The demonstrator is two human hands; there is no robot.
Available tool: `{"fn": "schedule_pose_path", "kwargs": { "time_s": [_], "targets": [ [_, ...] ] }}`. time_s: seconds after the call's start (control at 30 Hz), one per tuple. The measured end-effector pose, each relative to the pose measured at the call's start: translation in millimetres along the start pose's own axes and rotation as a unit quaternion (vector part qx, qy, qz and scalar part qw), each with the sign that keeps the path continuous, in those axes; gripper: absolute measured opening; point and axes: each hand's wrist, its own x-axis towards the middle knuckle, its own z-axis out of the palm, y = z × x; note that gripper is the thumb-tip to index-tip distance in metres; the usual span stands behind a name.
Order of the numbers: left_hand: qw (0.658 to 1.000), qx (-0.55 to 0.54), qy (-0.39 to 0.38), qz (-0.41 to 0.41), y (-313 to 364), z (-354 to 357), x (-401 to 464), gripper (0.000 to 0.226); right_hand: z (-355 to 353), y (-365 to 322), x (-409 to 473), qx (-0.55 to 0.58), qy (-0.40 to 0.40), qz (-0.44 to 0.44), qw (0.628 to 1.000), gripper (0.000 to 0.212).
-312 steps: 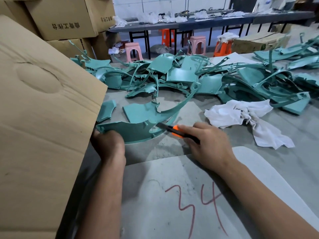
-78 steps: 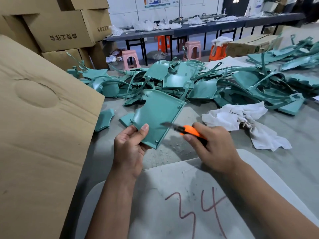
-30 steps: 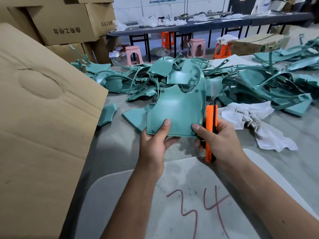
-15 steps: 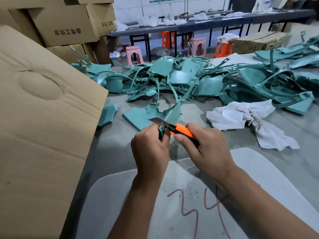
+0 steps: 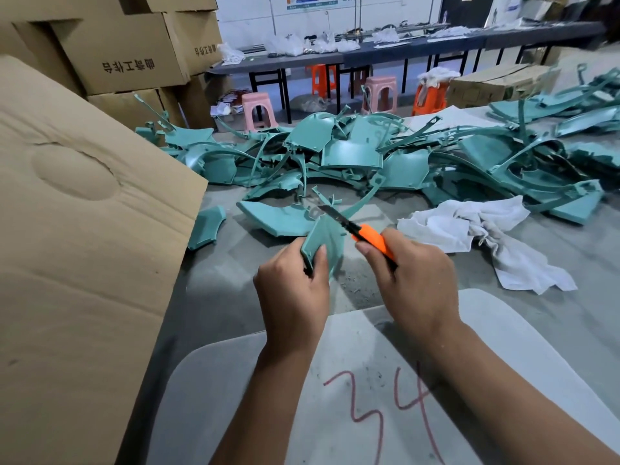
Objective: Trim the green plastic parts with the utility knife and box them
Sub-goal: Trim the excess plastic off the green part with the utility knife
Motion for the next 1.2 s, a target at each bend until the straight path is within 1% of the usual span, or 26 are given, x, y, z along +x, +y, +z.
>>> {"fn": "schedule_pose_path", "kwargs": {
  "time_s": [0.03, 0.1, 0.17, 0.2, 0.27, 0.33, 0.37, 0.5, 0.53, 0.67, 0.77, 0.83, 0.87, 0.93, 0.97, 1.0, 1.07, 1.13, 1.2],
  "targets": [
    [1.000, 0.000, 0.002, -0.004, 1, 0, 1, 0.018, -1, 2, 0, 0.003, 0.010, 0.004, 1.000, 0.047],
    [1.000, -0.001, 0.002, -0.007, 4, 0, 1, 0.020, -2, 1, -3, 0.018, 0.021, -0.031, 0.999, 0.046],
    [1.000, -0.006, 0.001, -0.006, 4, 1, 1, 0.016, 0, -5, -7, 0.017, 0.008, -0.072, 0.997, 0.045],
    [1.000, -0.008, 0.000, -0.007, 3, 1, 1, 0.014, 1, -7, -8, 0.008, 0.002, -0.078, 0.997, 0.045],
    [1.000, -0.010, -0.002, -0.013, 1, 2, 0, 0.014, 3, -6, -6, -0.006, 0.000, -0.056, 0.998, 0.045],
    [1.000, -0.005, 0.000, -0.020, 2, 2, 0, 0.014, 2, -2, -3, 0.005, 0.006, -0.026, 1.000, 0.045],
    [1.000, -0.005, 0.000, -0.022, 2, 2, 0, 0.012, 2, -1, -3, 0.015, 0.011, -0.025, 1.000, 0.045],
    [1.000, -0.005, 0.010, -0.026, 2, 4, 1, 0.010, 4, -8, -9, 0.032, -0.004, -0.084, 0.996, 0.047],
    [1.000, -0.003, 0.011, -0.025, 2, 3, 0, 0.010, 4, -9, -8, 0.027, -0.008, -0.081, 0.996, 0.046],
    [1.000, 0.010, 0.006, -0.008, 1, 2, -1, 0.013, 2, 0, -2, 0.032, -0.001, -0.017, 0.999, 0.047],
    [0.999, 0.037, 0.008, 0.033, 1, 2, -2, 0.011, 0, -3, -6, 0.075, -0.003, -0.035, 0.997, 0.047],
    [0.996, 0.053, 0.021, 0.063, -1, 2, -4, 0.007, 3, -5, -7, 0.080, -0.016, -0.046, 0.996, 0.044],
    [0.996, 0.053, 0.026, 0.070, -3, 2, -4, 0.008, 4, -3, -7, 0.084, -0.021, -0.032, 0.996, 0.044],
    [0.996, 0.048, 0.027, 0.075, -8, -1, -2, 0.023, 4, 4, -3, 0.100, -0.027, 0.033, 0.994, 0.045],
    [0.995, 0.053, 0.027, 0.077, -10, -2, -1, 0.028, 2, 8, -2, 0.102, -0.023, 0.062, 0.993, 0.045],
    [0.995, 0.059, 0.028, 0.080, -12, -3, 0, 0.032, 0, 11, 0, 0.101, -0.011, 0.073, 0.992, 0.046],
    [0.993, 0.068, 0.031, 0.092, -13, -3, 2, 0.036, -3, 15, 0, 0.112, 0.005, 0.047, 0.993, 0.048],
    [0.991, 0.072, 0.036, 0.109, -13, -2, 2, 0.039, -2, 12, -2, 0.128, -0.024, 0.008, 0.991, 0.048],
    [0.989, 0.080, 0.038, 0.116, -13, -3, 1, 0.041, 2, 11, -4, 0.091, -0.053, 0.008, 0.994, 0.049]
  ]
}}
